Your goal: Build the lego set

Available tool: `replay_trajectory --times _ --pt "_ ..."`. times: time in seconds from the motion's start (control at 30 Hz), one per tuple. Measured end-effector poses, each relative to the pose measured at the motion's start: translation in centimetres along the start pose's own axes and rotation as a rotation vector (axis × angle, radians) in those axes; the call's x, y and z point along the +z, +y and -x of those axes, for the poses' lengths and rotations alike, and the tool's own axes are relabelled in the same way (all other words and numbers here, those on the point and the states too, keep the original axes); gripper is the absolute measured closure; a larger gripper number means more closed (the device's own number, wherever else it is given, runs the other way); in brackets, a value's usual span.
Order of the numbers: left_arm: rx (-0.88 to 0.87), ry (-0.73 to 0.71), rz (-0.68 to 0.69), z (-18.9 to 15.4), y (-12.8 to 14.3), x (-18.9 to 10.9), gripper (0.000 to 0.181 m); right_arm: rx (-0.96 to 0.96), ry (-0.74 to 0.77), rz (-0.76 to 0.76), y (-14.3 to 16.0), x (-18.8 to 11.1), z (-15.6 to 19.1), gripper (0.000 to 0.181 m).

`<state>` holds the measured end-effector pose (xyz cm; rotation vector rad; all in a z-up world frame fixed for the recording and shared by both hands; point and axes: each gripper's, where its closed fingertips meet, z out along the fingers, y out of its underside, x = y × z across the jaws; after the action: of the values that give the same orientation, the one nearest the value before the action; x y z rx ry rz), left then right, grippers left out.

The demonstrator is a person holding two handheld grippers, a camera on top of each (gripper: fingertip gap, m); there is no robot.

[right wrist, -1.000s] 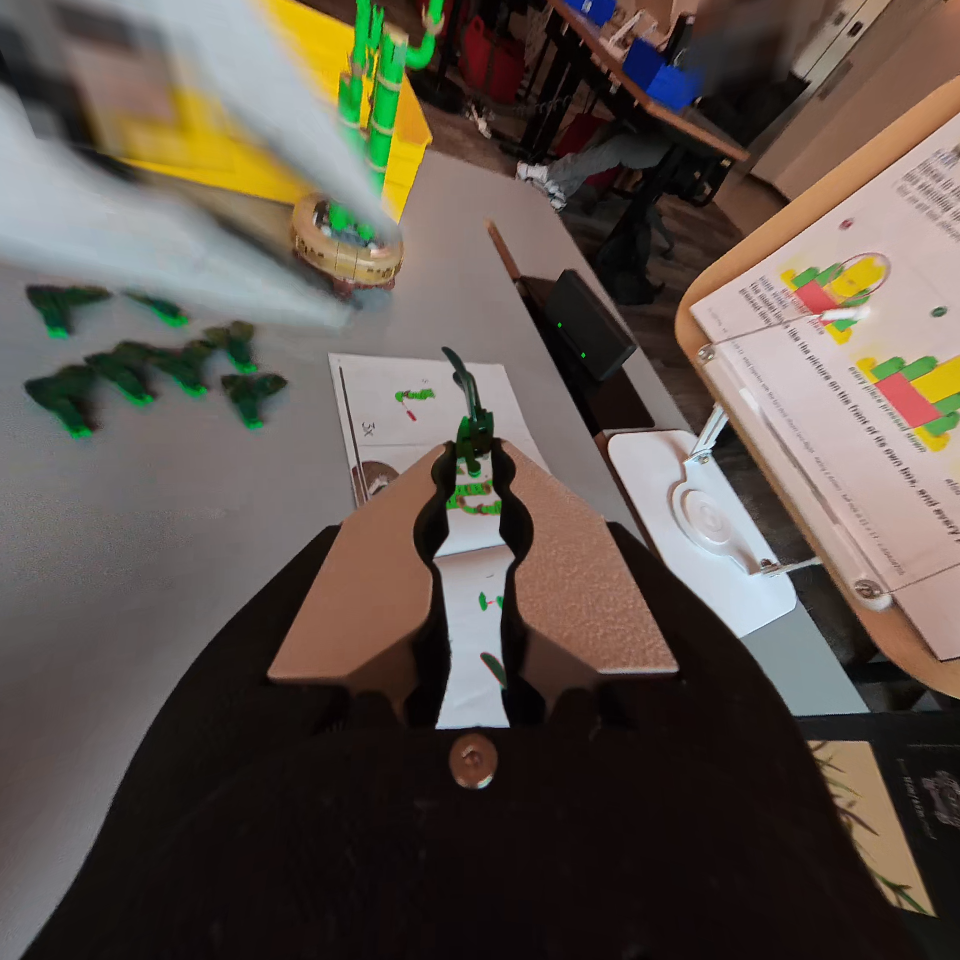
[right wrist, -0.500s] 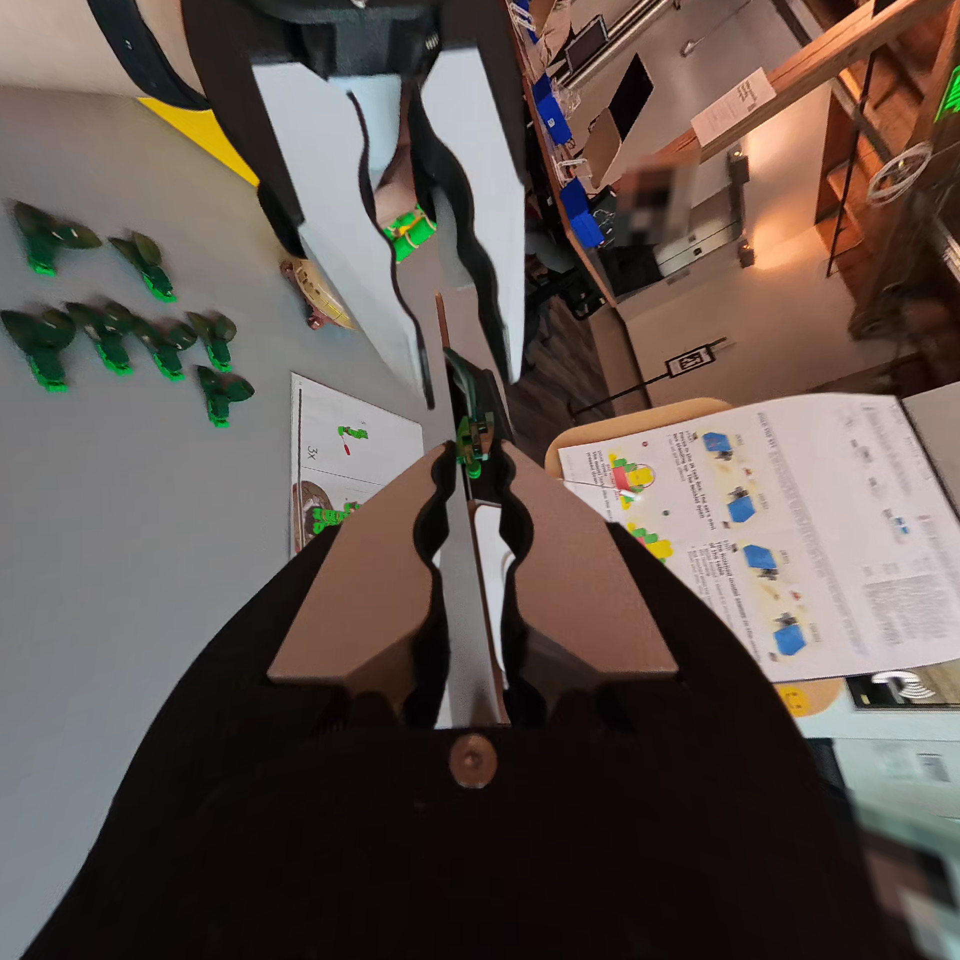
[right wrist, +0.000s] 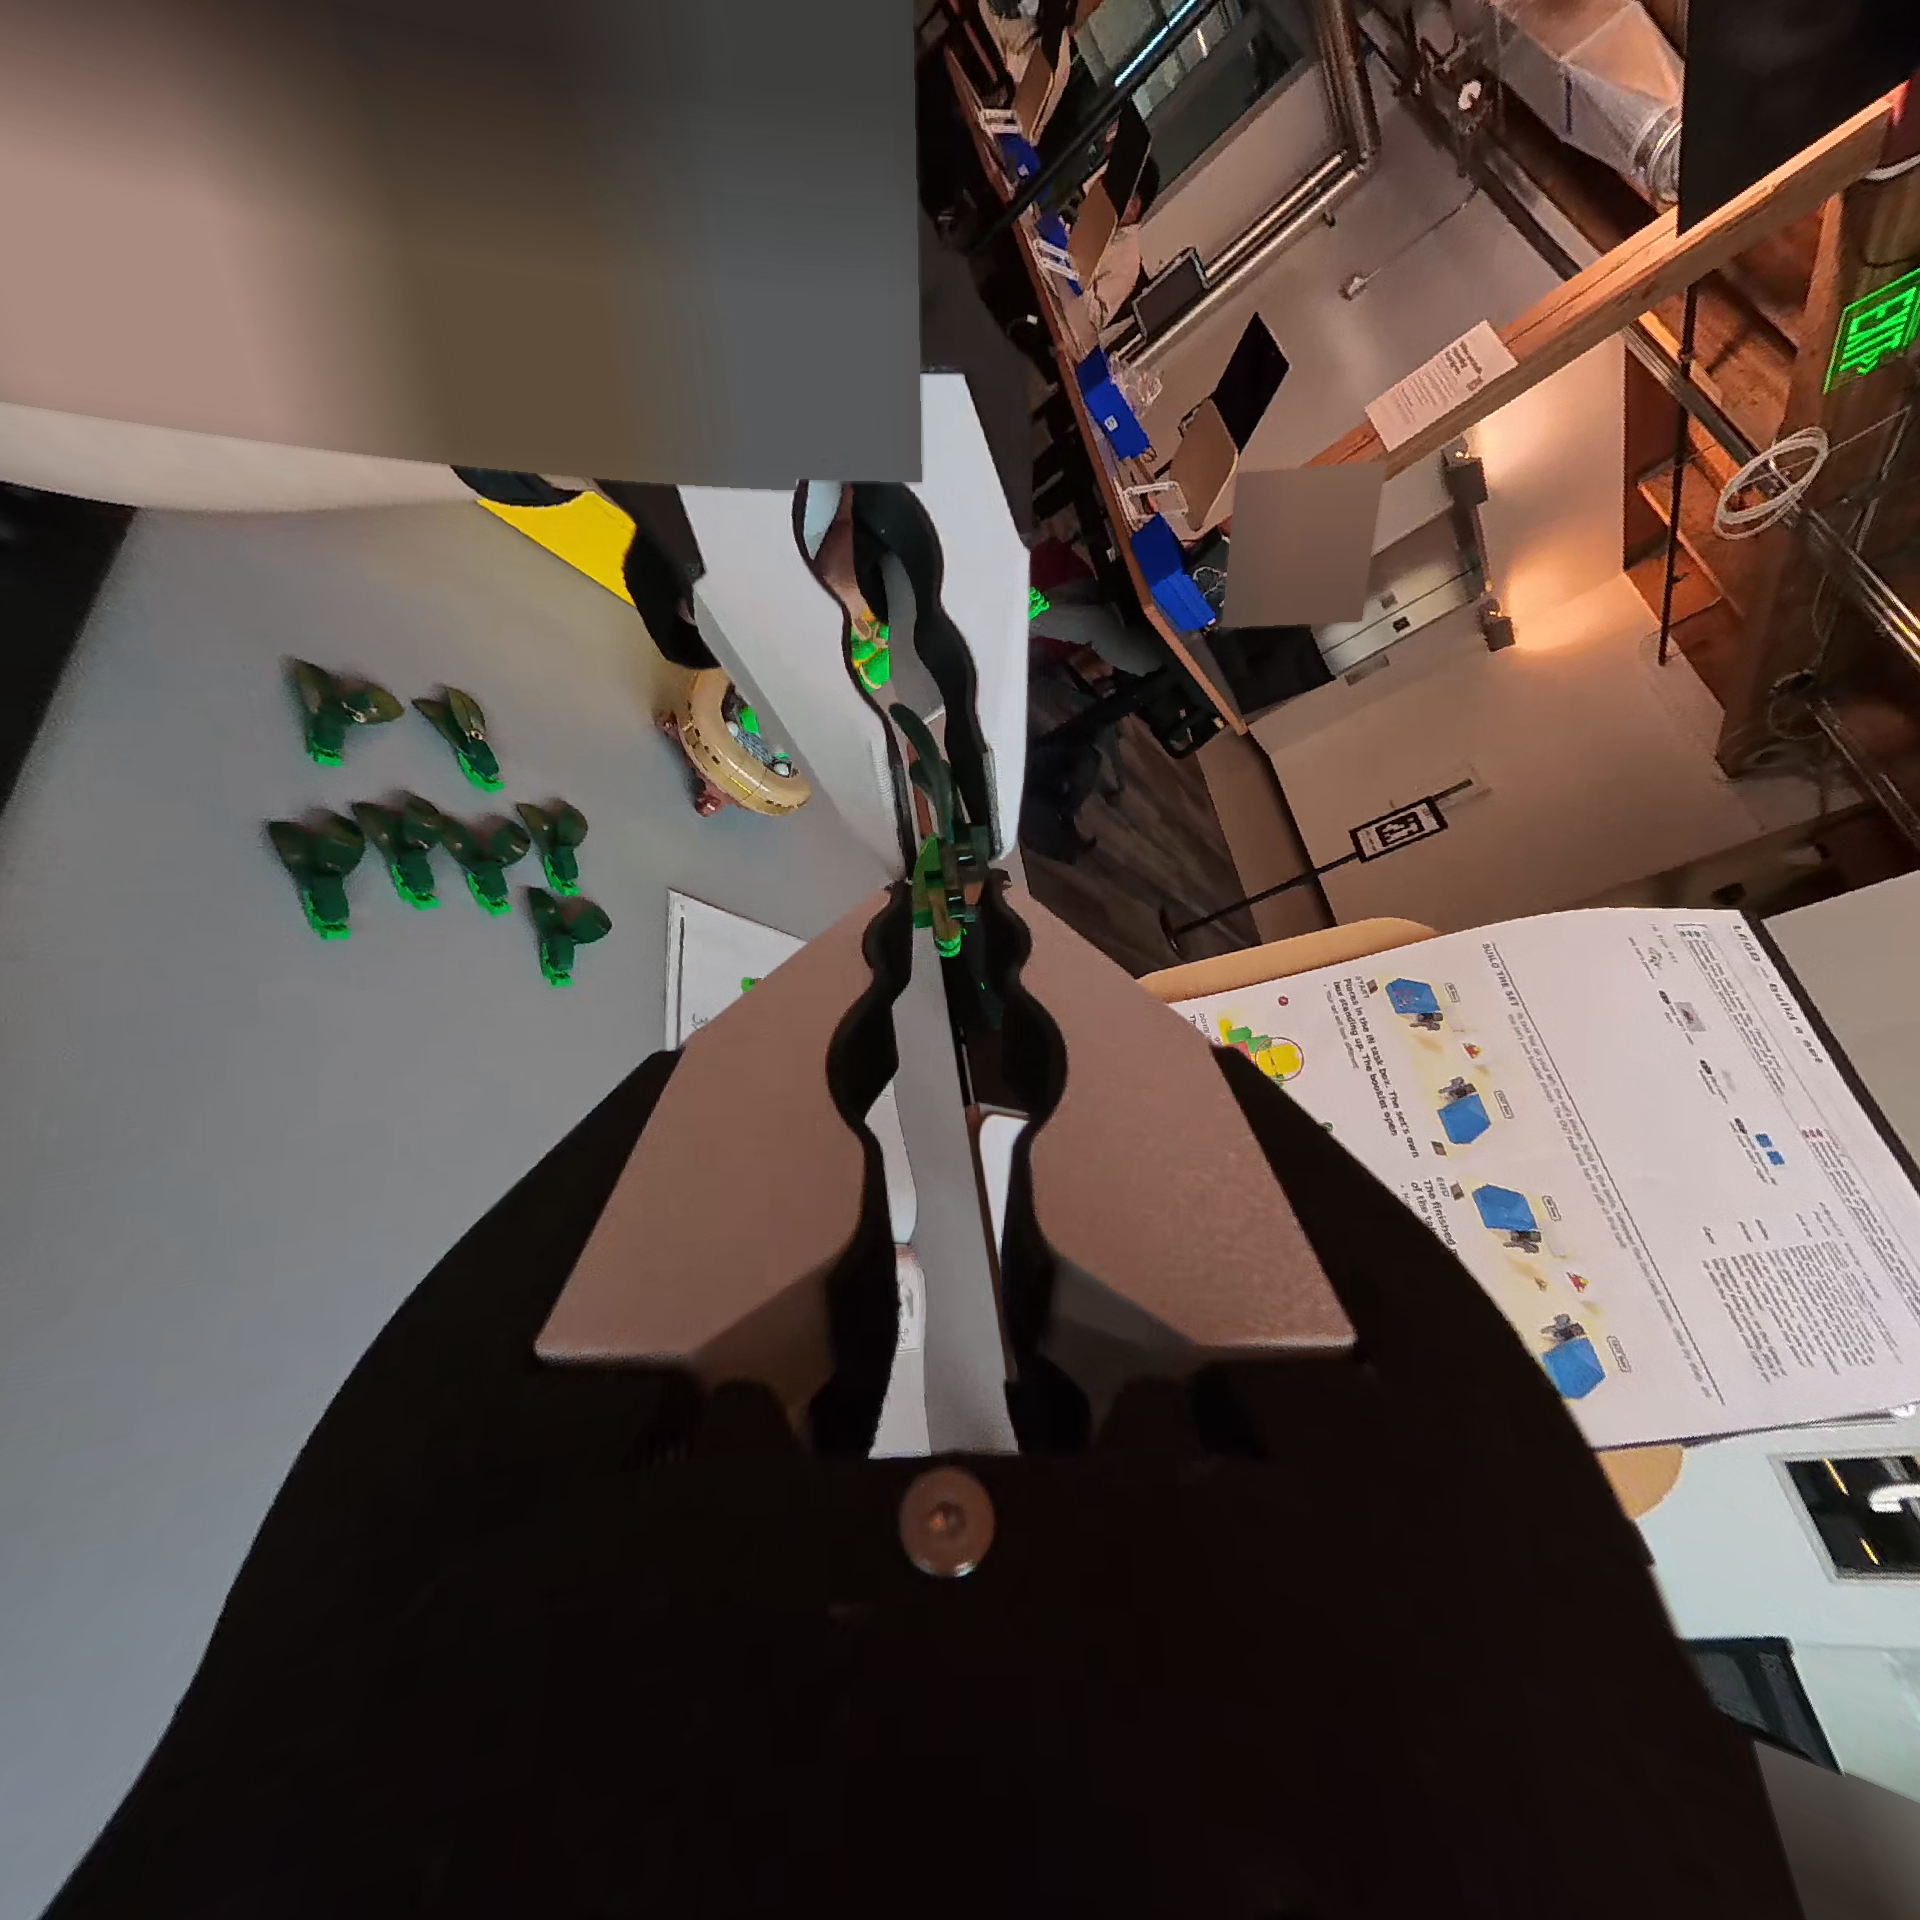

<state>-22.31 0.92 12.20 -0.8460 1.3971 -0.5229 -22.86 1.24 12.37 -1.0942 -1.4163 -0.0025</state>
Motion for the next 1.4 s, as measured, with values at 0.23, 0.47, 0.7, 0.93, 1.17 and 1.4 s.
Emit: replay_trajectory --times 0.23,0.47,0.7,0.93,1.17,1.4 --pt "-0.011 -0.009 0.029 0.2 0.7 0.4 0.168 0.076 -0.042 -0.011 1.0 0.4 -0.1 0.170" --pt "-0.083 -0.030 0.053 0.7 1.3 1.0 0.168 0.110 -0.037 -0.018 1.8 0.6 -0.6 0.170" --pt "-0.150 -0.026 0.020 1.2 1.0 0.9 0.168 0.153 -0.028 -0.087 1.2 0.6 -1.1 0.170" --pt "-0.217 -0.013 -0.047 1.6 0.2 0.6 0.164 0.153 -0.018 -0.092 1.5 0.9 -1.3 0.170" --pt "-0.306 -0.017 -0.087 2.9 -0.2 -0.6 0.156 0.083 0.081 0.011 4.1 1.3 -2.5 0.170" --pt "-0.262 -0.011 -0.034 2.6 0.6 -0.5 0.156 -0.114 0.192 0.088 3.6 1.5 -2.7 0.170"
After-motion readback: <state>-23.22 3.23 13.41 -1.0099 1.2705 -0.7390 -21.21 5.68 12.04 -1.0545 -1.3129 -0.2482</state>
